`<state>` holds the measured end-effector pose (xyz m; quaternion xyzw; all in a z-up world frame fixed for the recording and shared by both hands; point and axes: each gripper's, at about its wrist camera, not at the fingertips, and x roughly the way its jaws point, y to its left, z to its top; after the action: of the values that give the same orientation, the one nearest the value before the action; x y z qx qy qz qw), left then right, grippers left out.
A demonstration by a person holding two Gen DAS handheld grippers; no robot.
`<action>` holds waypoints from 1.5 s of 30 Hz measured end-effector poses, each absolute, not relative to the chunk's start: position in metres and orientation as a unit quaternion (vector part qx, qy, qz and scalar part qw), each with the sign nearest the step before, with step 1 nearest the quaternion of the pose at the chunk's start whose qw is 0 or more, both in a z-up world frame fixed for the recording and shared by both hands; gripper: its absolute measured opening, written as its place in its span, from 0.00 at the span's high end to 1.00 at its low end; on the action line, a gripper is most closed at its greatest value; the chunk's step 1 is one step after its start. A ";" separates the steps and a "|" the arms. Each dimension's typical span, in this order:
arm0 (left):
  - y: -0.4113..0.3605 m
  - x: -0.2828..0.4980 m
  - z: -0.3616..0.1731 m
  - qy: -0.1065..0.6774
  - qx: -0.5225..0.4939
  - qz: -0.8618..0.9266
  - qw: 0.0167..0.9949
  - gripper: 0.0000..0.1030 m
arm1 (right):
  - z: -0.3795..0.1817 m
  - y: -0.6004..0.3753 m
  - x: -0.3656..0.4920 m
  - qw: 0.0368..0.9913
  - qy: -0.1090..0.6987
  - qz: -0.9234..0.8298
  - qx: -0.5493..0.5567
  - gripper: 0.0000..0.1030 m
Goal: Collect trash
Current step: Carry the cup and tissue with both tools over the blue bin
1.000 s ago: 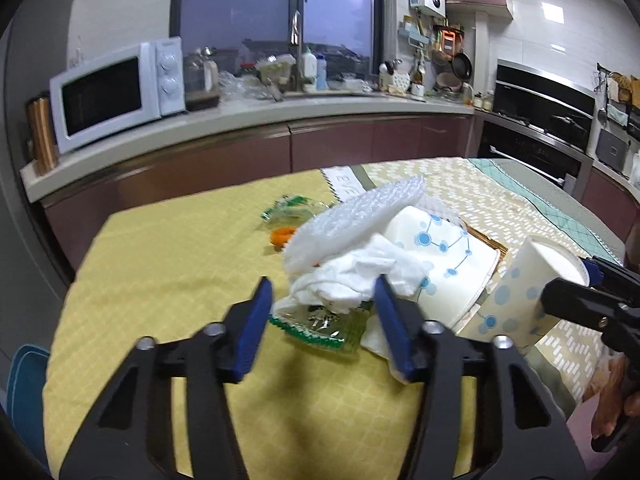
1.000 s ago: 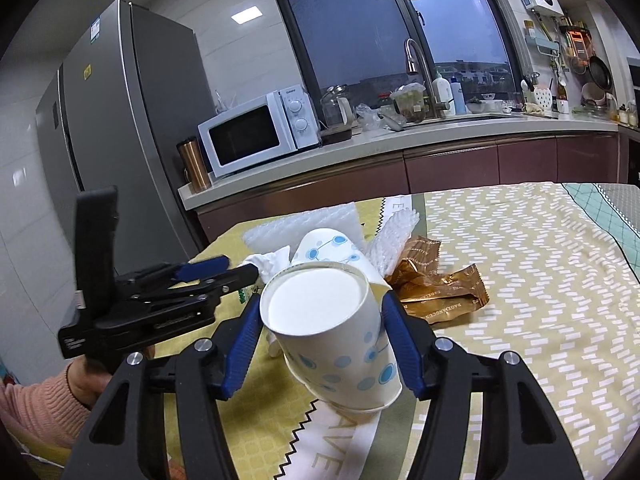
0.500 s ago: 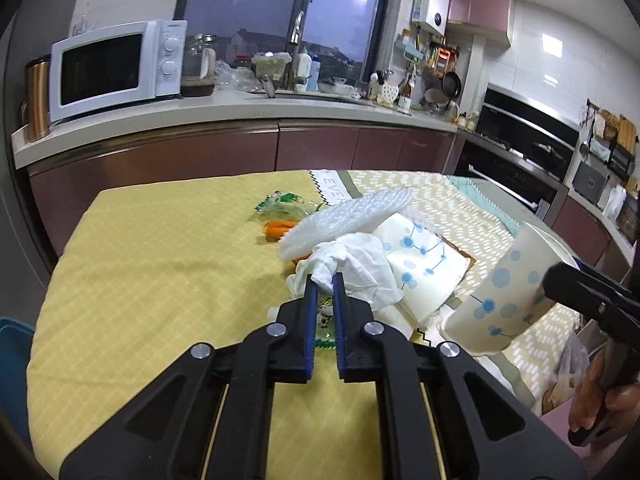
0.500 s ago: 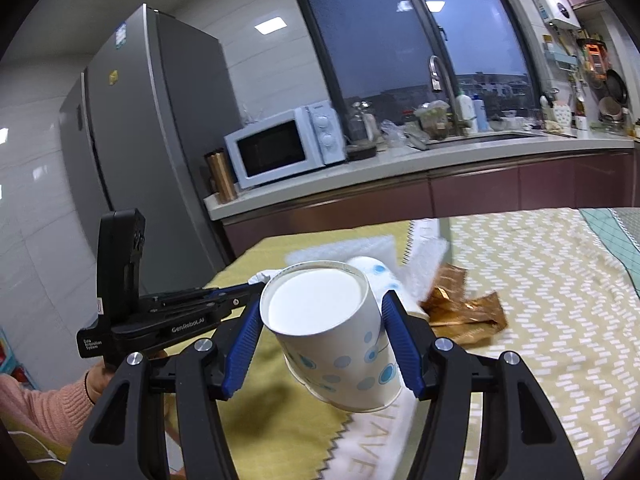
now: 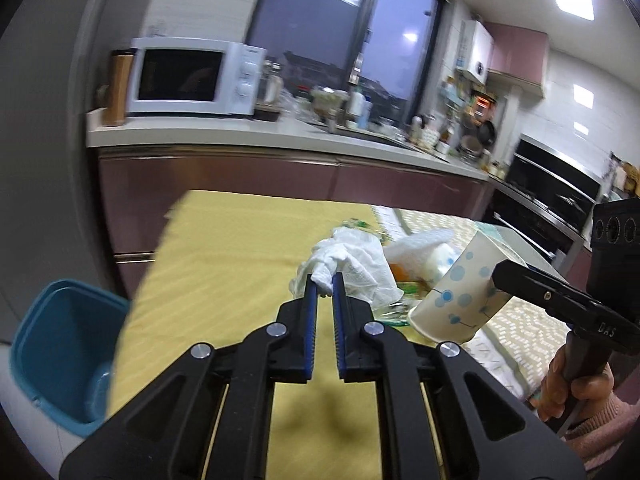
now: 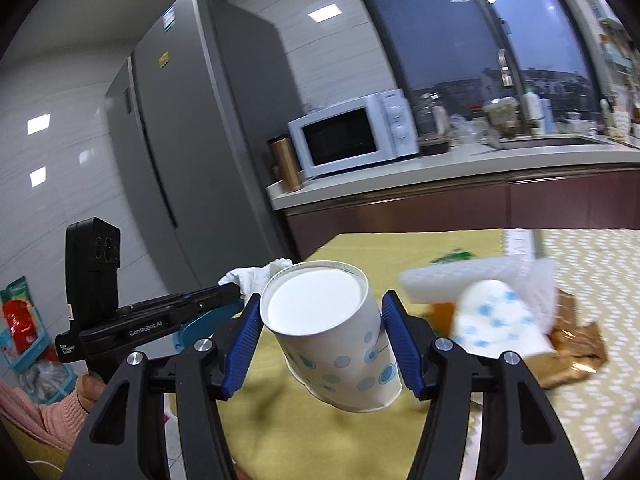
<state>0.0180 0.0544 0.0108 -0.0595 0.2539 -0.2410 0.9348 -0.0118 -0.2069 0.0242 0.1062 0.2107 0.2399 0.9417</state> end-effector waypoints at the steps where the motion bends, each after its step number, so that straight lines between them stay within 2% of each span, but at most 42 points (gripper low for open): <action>1: 0.064 0.016 0.011 0.253 -0.063 -0.234 0.937 0.92 | 0.025 -0.201 -0.008 0.940 0.213 0.248 0.103 0.43; 10: 0.159 0.000 0.015 0.243 -0.079 -0.126 0.959 0.92 | 0.028 -0.127 0.037 0.912 0.233 0.328 0.074 0.43; 21: 0.258 0.004 -0.013 0.267 -0.092 -0.016 0.959 0.92 | 0.027 -0.031 0.084 0.876 0.256 0.407 0.044 0.43; 45: 0.286 0.060 -0.097 0.361 -0.095 0.048 0.926 0.92 | -0.036 0.101 0.165 0.817 0.398 0.418 -0.015 0.43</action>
<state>0.0599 0.2860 -0.0971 -0.0947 0.3614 0.0483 0.9263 0.1649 0.1015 -0.0360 -0.0147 0.3975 0.4180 0.8167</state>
